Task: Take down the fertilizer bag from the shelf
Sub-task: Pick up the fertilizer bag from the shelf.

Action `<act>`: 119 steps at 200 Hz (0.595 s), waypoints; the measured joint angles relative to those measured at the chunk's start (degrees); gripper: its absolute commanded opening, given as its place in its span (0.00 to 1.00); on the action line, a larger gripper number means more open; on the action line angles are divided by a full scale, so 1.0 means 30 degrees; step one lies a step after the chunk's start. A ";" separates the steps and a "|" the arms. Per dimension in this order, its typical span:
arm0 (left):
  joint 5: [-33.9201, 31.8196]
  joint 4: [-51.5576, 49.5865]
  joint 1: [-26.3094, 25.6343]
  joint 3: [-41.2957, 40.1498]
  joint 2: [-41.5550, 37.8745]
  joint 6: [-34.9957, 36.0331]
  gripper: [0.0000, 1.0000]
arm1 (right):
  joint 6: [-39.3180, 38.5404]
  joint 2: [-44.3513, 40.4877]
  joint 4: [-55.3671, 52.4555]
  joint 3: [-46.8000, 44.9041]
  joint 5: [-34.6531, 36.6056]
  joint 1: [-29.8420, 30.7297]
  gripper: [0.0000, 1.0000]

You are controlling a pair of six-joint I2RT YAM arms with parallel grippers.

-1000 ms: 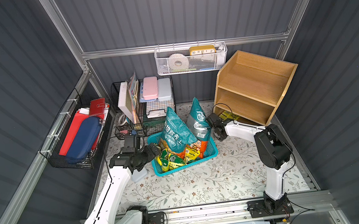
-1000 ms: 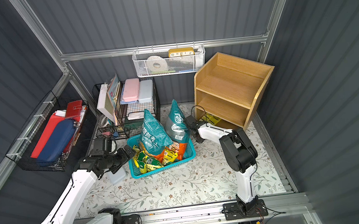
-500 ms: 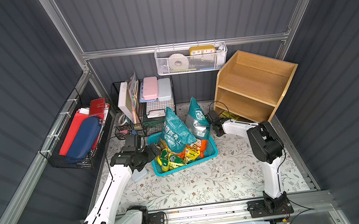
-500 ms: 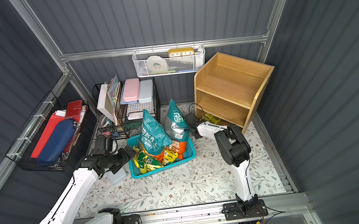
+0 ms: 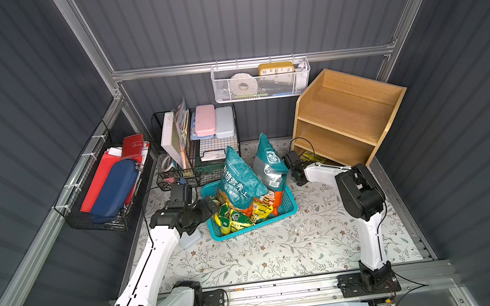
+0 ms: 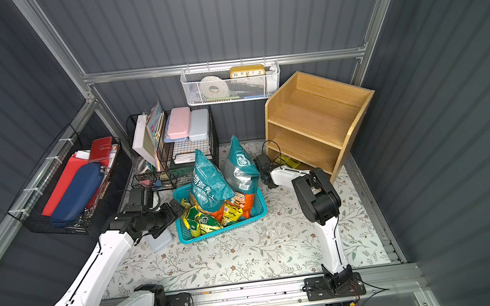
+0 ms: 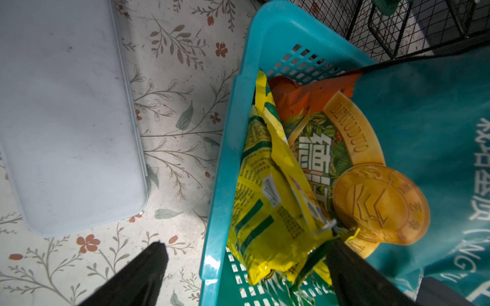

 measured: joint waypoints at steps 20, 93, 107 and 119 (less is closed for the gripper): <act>0.0000 0.0000 0.0000 0.0000 0.0000 -0.0007 0.99 | 0.0240 -0.0401 -0.0146 -0.0328 -0.0299 -0.0036 0.00; 0.0211 0.0328 0.0000 0.0000 0.0211 -0.0015 1.00 | 0.3432 -0.6688 -0.3490 -0.4357 -0.3162 0.0029 0.00; 0.0313 0.0437 0.0000 0.0000 0.0342 -0.0015 0.99 | 0.4335 -0.8291 -0.4226 -0.4794 -0.3891 0.0102 0.00; 0.0386 0.0503 0.0000 0.0000 0.0379 -0.0015 0.99 | 0.5158 -0.9741 -0.4736 -0.5187 -0.4517 0.0211 0.00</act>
